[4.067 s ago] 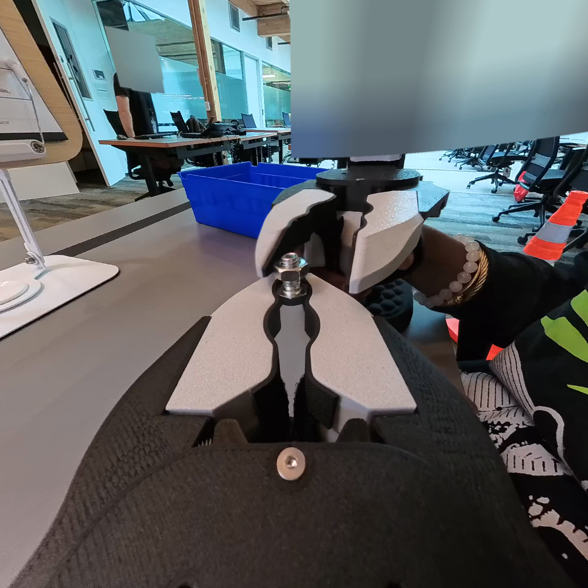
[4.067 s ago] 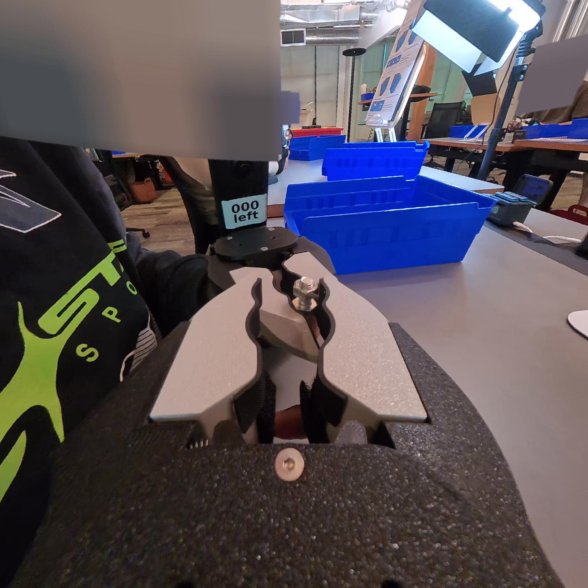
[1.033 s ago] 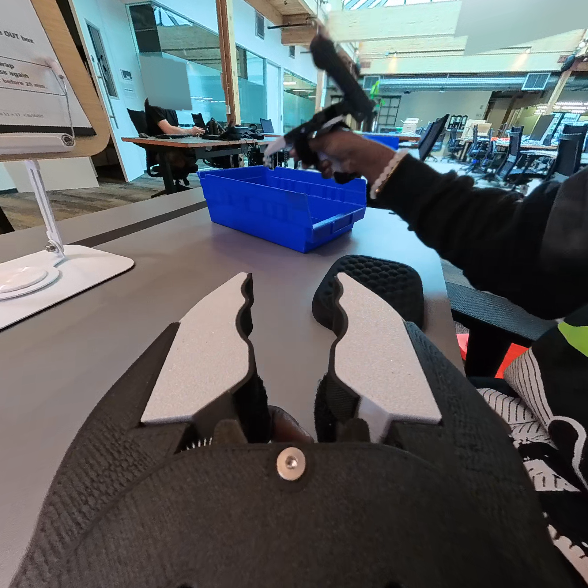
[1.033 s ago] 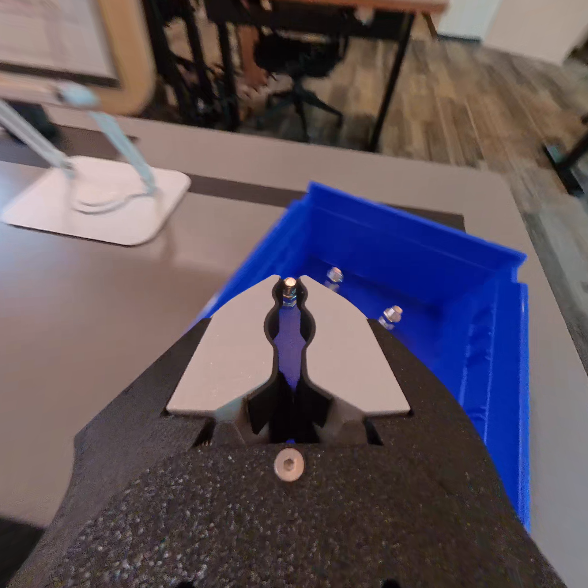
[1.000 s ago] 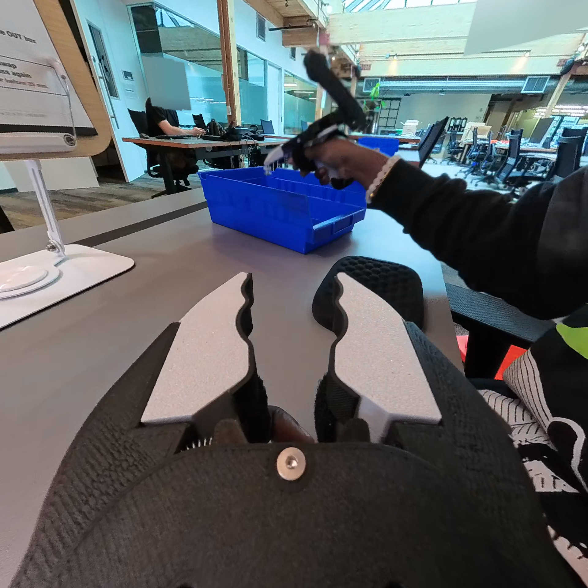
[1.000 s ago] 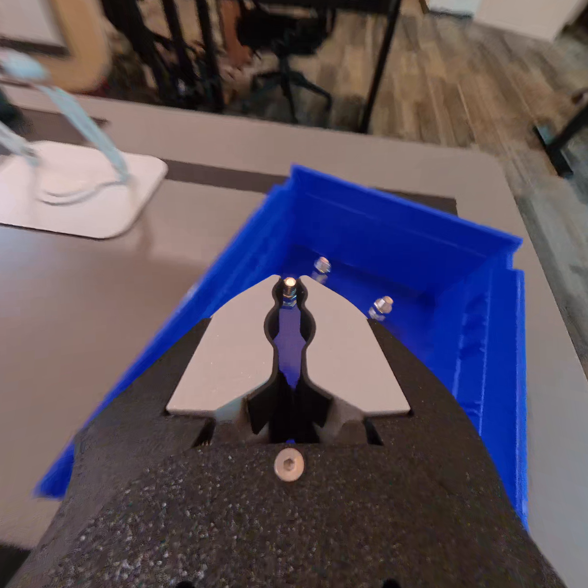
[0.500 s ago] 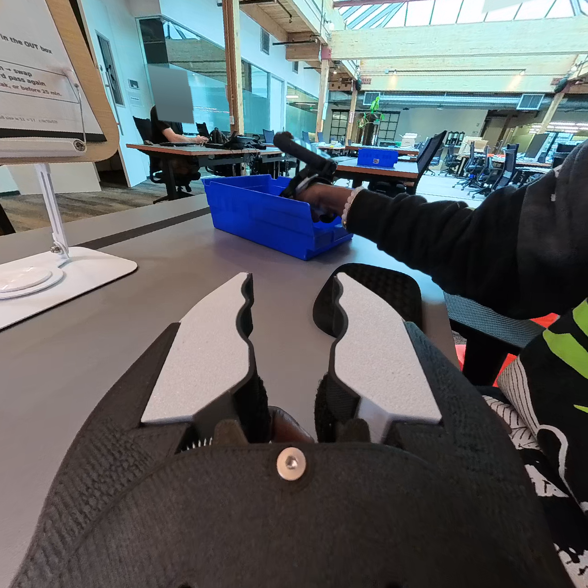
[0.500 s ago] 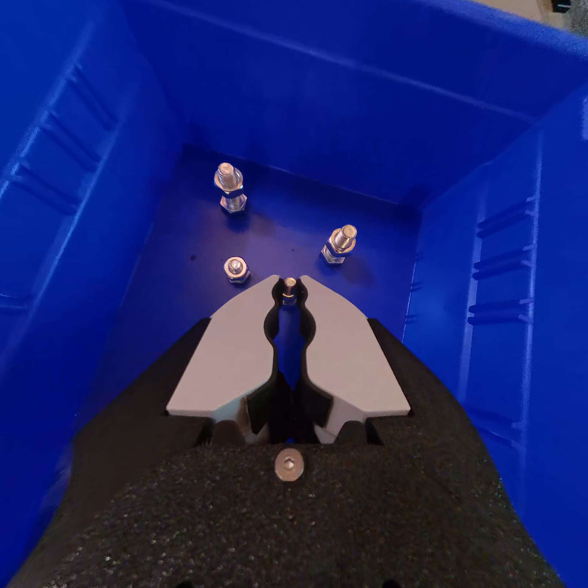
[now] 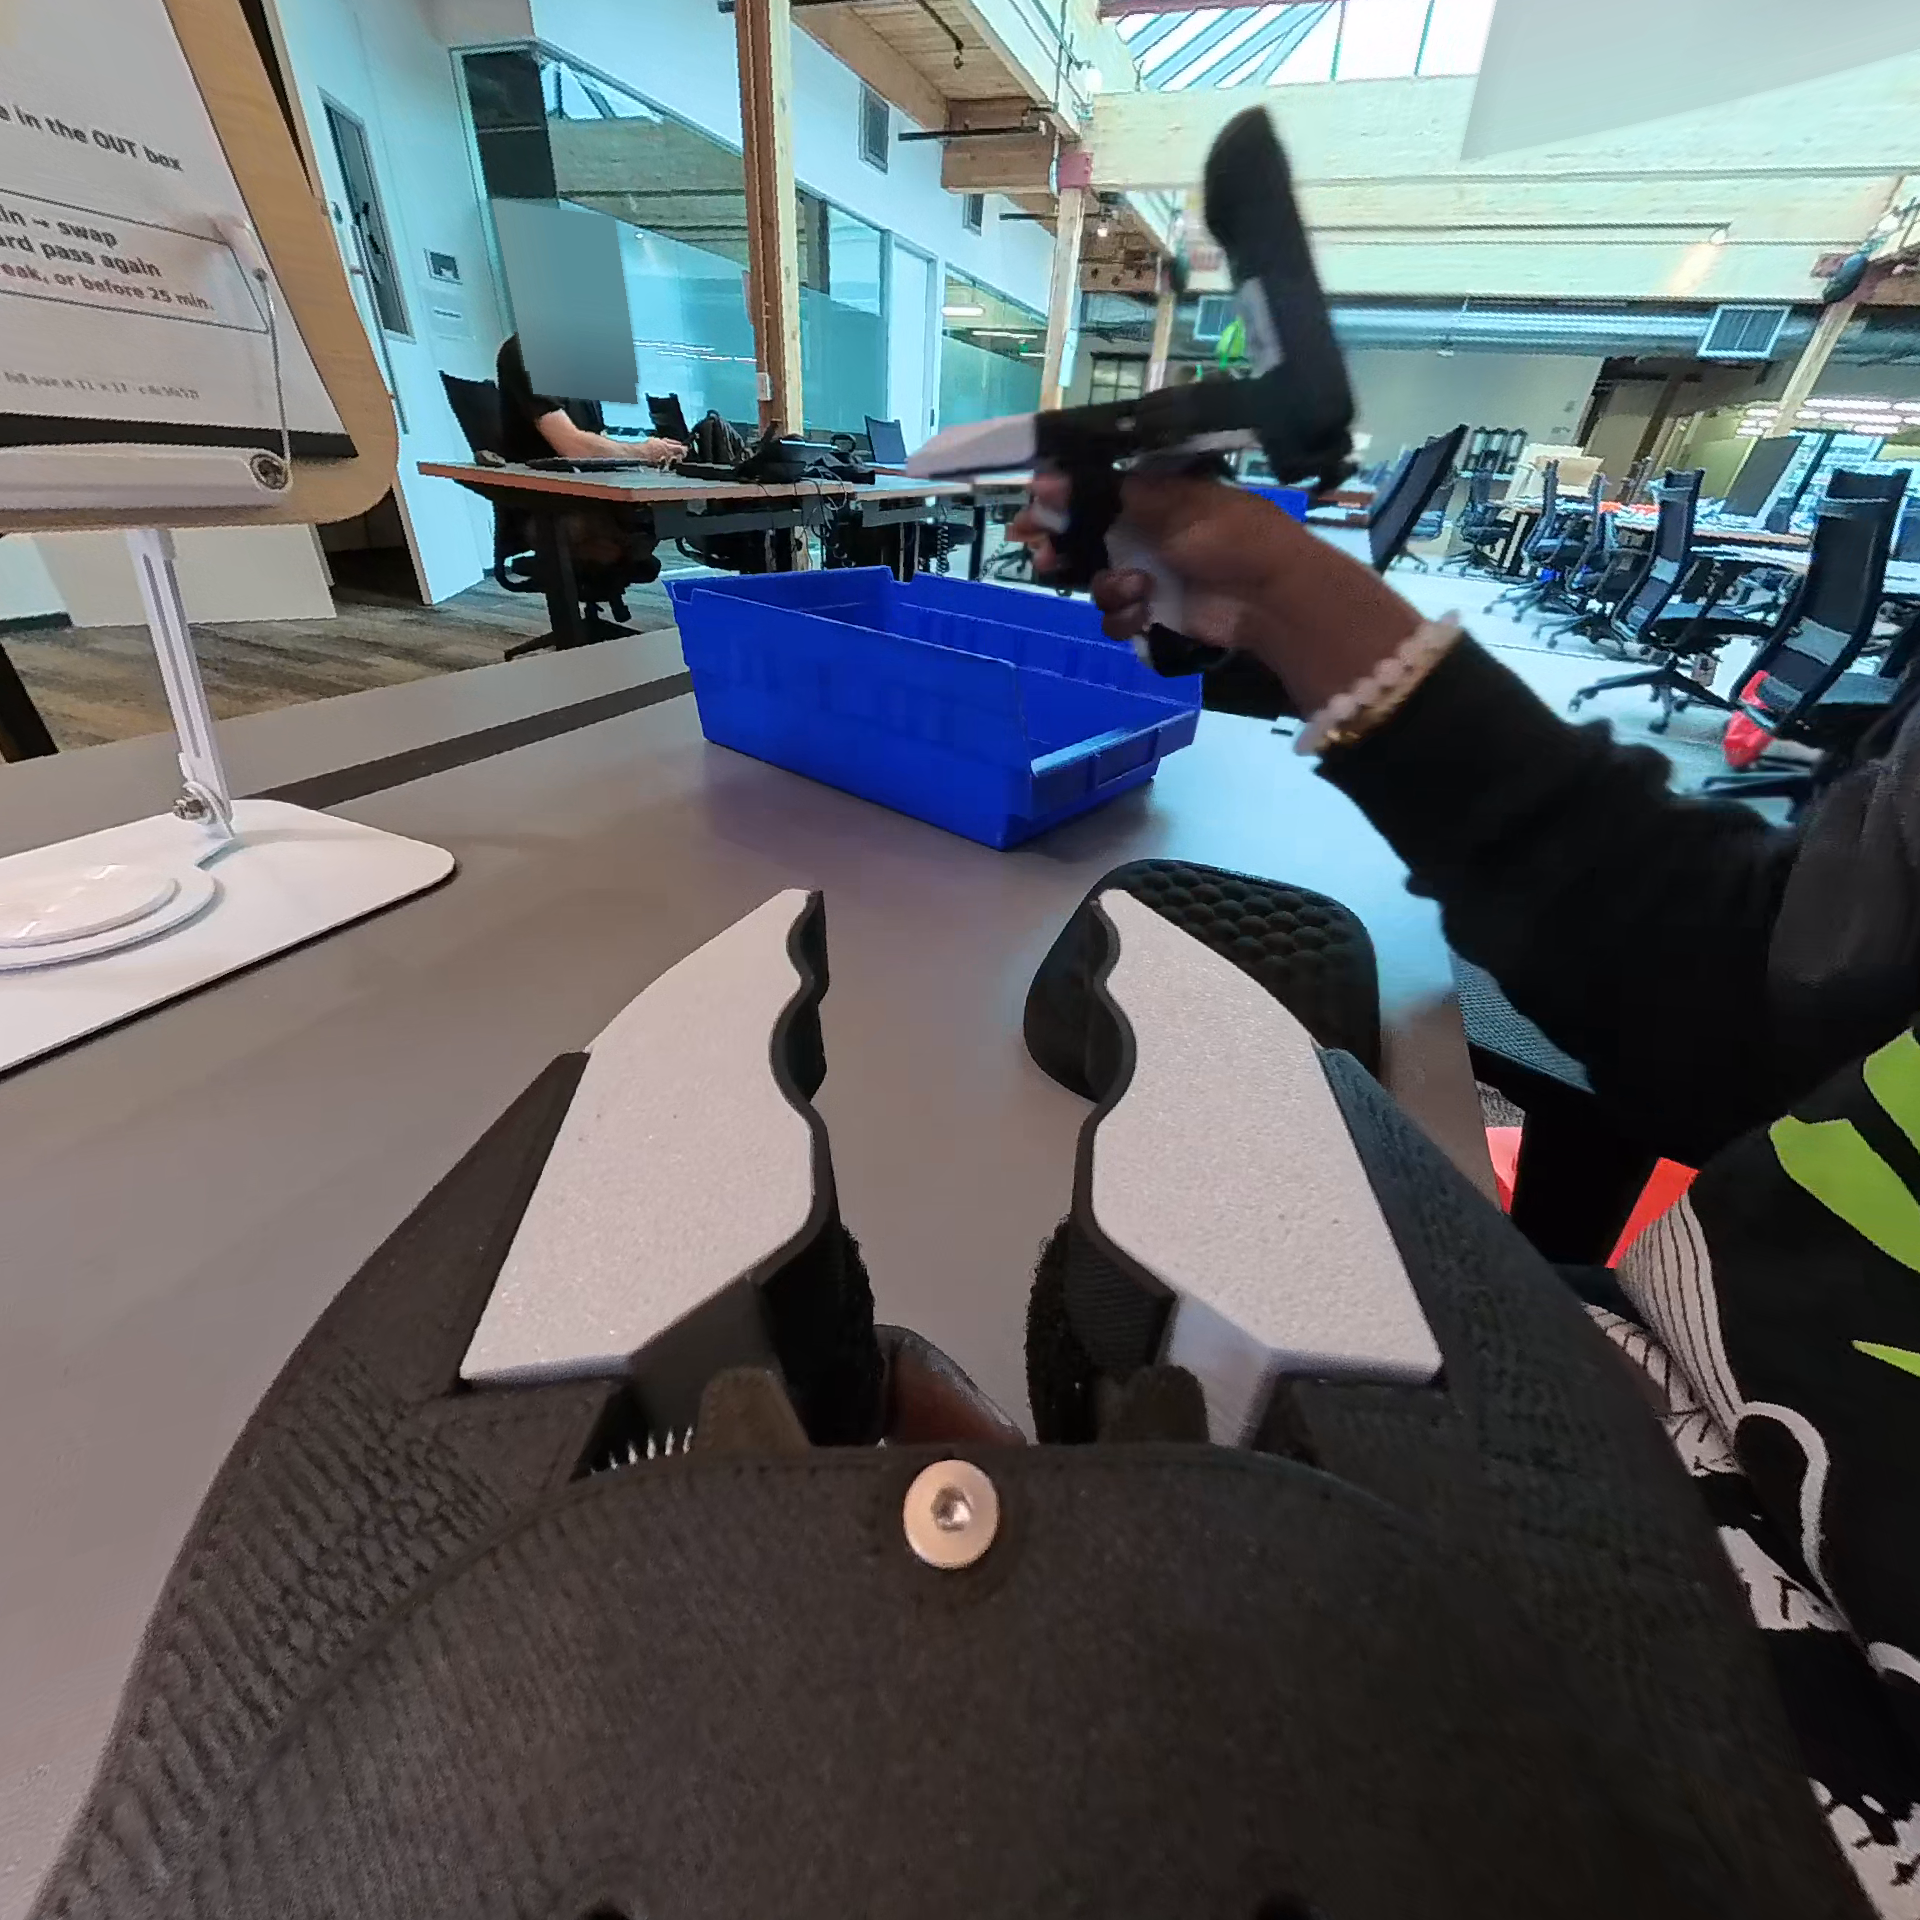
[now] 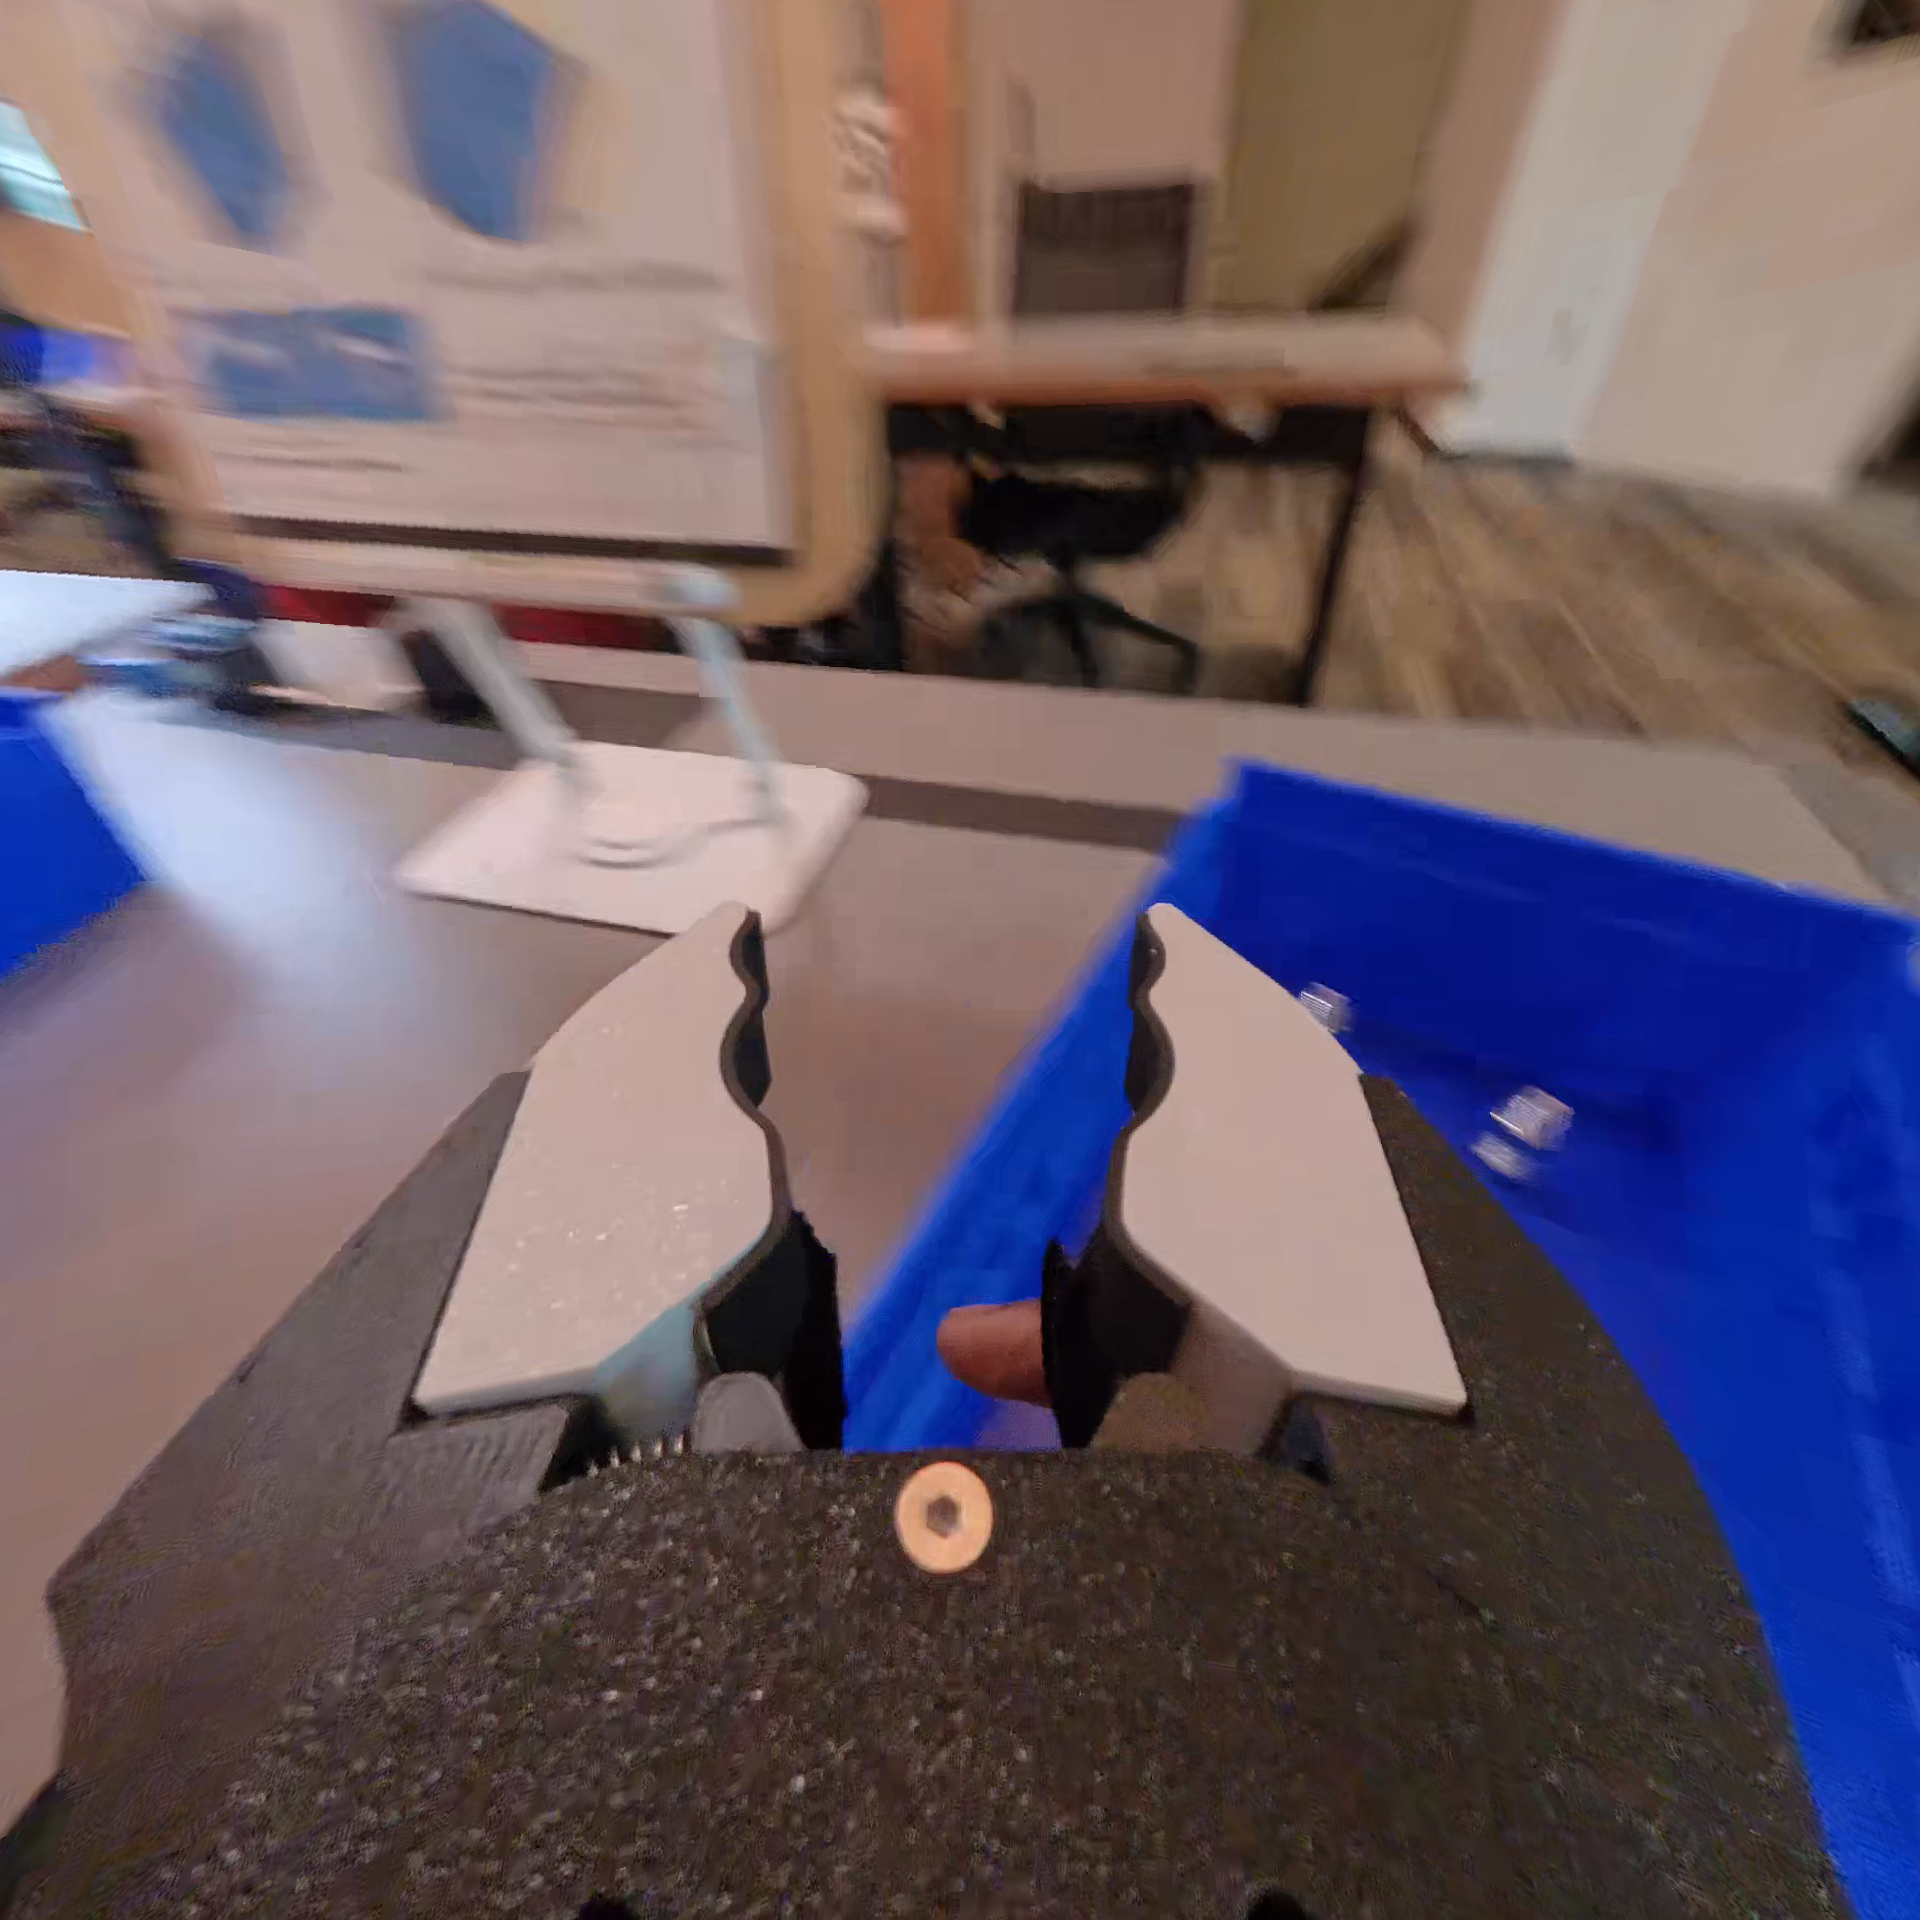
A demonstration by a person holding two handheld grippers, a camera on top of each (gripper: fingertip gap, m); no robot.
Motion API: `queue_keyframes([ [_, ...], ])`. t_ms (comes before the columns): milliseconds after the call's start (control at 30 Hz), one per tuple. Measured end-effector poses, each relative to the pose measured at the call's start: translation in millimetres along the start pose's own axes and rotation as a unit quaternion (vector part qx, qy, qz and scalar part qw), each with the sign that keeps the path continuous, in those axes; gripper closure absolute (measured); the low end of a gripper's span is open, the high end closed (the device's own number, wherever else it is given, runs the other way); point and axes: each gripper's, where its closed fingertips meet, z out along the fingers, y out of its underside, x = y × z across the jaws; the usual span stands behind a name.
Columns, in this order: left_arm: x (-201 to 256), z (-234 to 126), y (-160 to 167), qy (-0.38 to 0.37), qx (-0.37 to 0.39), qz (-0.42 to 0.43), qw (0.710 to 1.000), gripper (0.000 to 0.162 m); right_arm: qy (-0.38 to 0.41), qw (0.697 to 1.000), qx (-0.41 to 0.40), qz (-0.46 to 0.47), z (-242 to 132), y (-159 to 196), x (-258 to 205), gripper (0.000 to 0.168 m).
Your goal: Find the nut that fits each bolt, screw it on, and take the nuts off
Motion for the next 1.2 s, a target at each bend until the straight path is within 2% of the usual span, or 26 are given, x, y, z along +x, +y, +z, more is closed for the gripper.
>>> queue_keyframes([
  [100, 1, -1, -1, 0.002, -0.001, 0.0, 1.0, 0.114, -0.131, 0.989, 0.064, -0.021, -30, 0, -90, 0.101],
  [233, 4, -4, -9, 0.009, 0.007, -0.005, 1.0, 0.115, -0.219, 0.971, 0.091, -0.016, -45, 32, -157, 0.109],
  [300, 10, -13, -23, 0.024, 0.013, 0.002, 1.0, 0.115, -0.24, 0.968, 0.074, -0.027, -42, 53, -173, 0.11],
  [400, 6, -40, -62, 0.023, 0.03, -0.006, 0.999, 0.12, -0.258, 0.964, 0.024, -0.053, -33, 82, -185, 0.11],
  [500, -33, -87, -101, -0.06, 0.024, 0.018, 0.998, 0.123, -0.261, 0.963, 0.017, -0.063, -30, 86, -188, 0.11],
  [567, -77, -127, -108, -0.15, -0.045, 0.045, 0.987, 0.123, -0.258, 0.964, 0.024, -0.059, -30, 84, -187, 0.111],
  [633, -127, -169, -95, -0.234, -0.158, 0.048, 0.958, 0.123, -0.256, 0.965, 0.031, -0.054, -31, 83, -185, 0.111],
  [733, -193, -224, -63, -0.311, -0.329, 0.071, 0.889, 0.136, -0.256, 0.965, 0.036, -0.049, -32, 81, -184, 0.112],
  [833, -224, -246, -27, -0.265, -0.475, 0.107, 0.832, 0.144, -0.259, 0.964, 0.036, -0.053, -33, 82, -186, 0.112],
  [900, -223, -248, -1, -0.175, -0.549, 0.117, 0.809, 0.146, -0.262, 0.963, 0.032, -0.058, -32, 83, -188, 0.112],
  [967, -223, -255, 21, -0.116, -0.615, 0.094, 0.774, 0.145, -0.264, 0.962, 0.027, -0.065, -32, 85, -190, 0.112],
  [1033, -232, -258, 36, -0.089, -0.65, 0.094, 0.749, 0.144, -0.266, 0.961, 0.024, -0.071, -32, 86, -191, 0.113],
  [1200, -244, -258, 59, -0.058, -0.673, 0.034, 0.737, 0.147, -0.266, 0.961, 0.024, -0.069, -32, 87, -191, 0.115],
])
